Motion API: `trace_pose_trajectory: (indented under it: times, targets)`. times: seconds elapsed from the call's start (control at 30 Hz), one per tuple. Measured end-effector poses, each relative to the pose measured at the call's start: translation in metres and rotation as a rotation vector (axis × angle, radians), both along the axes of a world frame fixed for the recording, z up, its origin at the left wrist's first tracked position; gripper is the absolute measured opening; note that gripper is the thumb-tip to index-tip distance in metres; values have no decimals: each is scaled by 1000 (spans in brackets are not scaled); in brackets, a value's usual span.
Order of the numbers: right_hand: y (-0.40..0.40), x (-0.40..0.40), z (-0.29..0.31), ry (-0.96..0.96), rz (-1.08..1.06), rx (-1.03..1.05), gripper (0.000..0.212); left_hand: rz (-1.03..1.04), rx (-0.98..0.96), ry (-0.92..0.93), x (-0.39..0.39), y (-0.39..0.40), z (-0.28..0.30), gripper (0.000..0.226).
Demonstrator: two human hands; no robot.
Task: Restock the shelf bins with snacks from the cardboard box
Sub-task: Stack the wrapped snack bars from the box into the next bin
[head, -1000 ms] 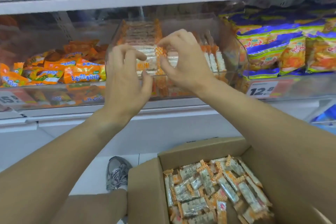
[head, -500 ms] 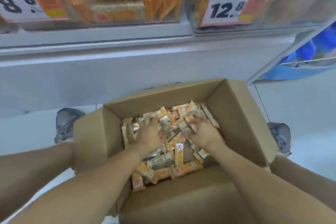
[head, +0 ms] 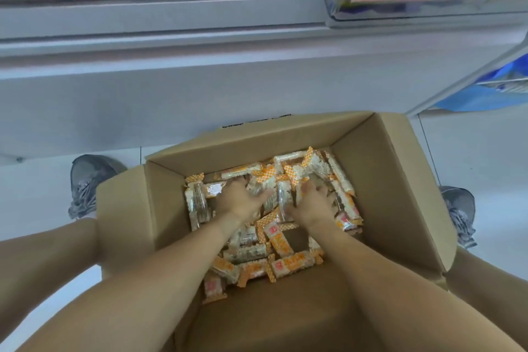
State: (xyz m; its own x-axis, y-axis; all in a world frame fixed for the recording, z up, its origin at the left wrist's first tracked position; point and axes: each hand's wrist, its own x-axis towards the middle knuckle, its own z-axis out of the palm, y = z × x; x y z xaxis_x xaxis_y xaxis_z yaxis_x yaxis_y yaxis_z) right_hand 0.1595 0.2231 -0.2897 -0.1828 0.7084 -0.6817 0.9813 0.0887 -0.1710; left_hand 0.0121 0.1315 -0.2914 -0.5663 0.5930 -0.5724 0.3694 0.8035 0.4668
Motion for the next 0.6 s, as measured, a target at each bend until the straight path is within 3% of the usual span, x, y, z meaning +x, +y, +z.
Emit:
trace_pose_trajectory:
  times: [0.07,0.13,0.17,0.23,0.27,0.37,0.47,0.5,0.6]
  targets:
    - [-3,-3,5,64,28,81,52,81,48,-160,-3,1,7,83]
    - [-10,-13,14,310,-36,28,35,111,101,-247,-4,0,12,73]
    - [-14,-18,21,430,-68,-55,33,104,121,-269,-5,-1,16,67]
    - [-20,-27,36,580,-53,-194,48,109,136,-288,-5,-3,30,59]
    - [-22,-30,43,614,-38,-237,54,121,146,-281,-8,-3,41,51]
    - [-17,-39,73,651,18,-240,37,135,256,-388,-19,-2,81,21]
    - [-1,-53,124,724,0,-377,69,66,332,-505,-35,2,137,23]
    - [3,-58,148,750,9,-435,66,41,334,-550,-41,2,157,24]
    - [13,-65,211,798,69,-604,32,-4,306,-793,-54,3,224,27]
